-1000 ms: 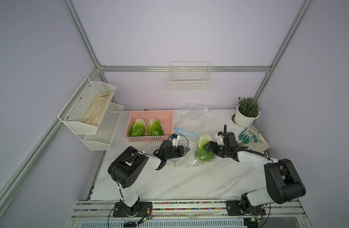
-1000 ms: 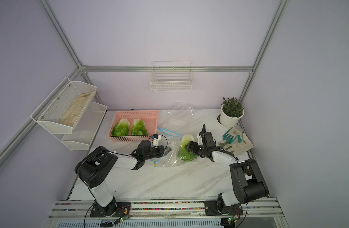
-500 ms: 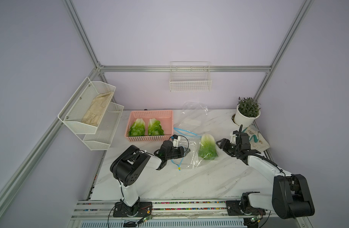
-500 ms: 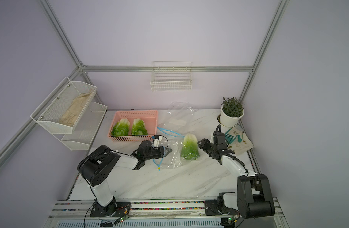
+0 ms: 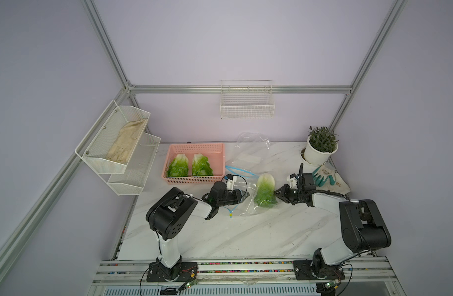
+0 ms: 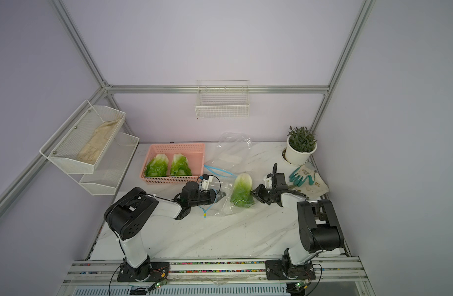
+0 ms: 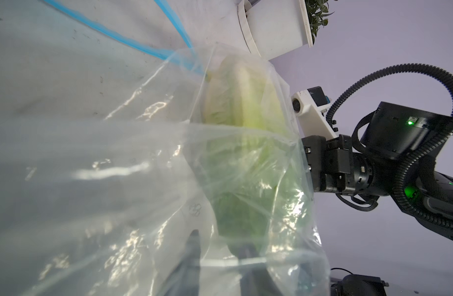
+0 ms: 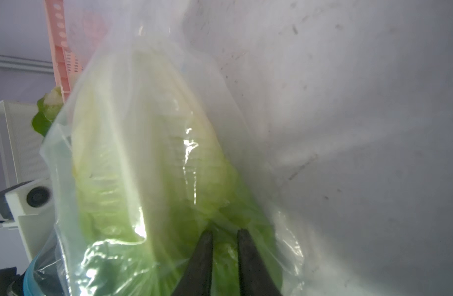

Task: Open the zip-top bag and take out the chinese cabbages
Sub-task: Pick up the Chinese cabbage from the zipper food storage bag.

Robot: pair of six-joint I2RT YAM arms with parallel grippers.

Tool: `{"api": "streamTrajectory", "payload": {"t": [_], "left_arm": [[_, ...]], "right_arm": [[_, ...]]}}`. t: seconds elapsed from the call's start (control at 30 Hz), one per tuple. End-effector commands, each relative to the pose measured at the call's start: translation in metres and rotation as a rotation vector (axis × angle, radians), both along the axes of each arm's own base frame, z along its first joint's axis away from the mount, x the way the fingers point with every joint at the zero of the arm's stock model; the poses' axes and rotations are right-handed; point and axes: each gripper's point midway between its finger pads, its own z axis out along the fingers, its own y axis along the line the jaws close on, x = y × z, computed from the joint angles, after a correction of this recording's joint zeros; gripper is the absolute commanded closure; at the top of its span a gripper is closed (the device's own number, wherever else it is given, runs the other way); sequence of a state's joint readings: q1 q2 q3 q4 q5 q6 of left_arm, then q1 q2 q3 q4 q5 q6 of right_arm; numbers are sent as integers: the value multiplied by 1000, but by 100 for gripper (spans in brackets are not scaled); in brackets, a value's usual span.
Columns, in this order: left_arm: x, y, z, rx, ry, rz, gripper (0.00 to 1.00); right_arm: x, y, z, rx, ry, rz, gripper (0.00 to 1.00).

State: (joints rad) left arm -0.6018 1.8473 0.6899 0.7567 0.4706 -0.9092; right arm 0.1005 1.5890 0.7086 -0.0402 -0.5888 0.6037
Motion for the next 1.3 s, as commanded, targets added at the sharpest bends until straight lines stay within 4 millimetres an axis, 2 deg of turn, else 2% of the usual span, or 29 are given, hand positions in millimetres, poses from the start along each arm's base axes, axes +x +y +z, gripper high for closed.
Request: {"api": "streamTrajectory", "payload": {"t": [0.0, 0.27, 0.37, 0.47, 0.67, 0.73, 0.83, 0.93, 1.03, 1.27], "left_arm": [[8, -14, 27, -74, -61, -23, 73], [11, -19, 32, -92, -73, -25, 66], [10, -20, 38, -113, -80, -32, 59], [10, -21, 43, -127, -84, -34, 57], [10, -23, 36, -95, -71, -36, 36], [10, -26, 33, -89, -59, -44, 33], [9, -34, 28, -79, -42, -65, 33], [6, -43, 25, -63, -32, -93, 39], [3, -49, 19, -32, -18, -120, 40], [-6, -50, -12, 67, 56, -152, 40]], "right_arm": [[1, 22, 3, 3, -30, 98, 78], [-2, 48, -5, -17, -22, 189, 78], [-4, 51, -7, -31, -19, 201, 79], [-6, 52, -10, -38, -14, 213, 79], [-9, 58, -11, -45, -16, 243, 79], [-11, 62, -10, -45, -20, 262, 80], [-13, 71, -7, -36, -27, 292, 80], [-15, 76, -7, -35, -30, 316, 80], [-16, 78, -7, -39, -31, 322, 81], [-10, 77, 18, -39, -117, 310, 80]]}}
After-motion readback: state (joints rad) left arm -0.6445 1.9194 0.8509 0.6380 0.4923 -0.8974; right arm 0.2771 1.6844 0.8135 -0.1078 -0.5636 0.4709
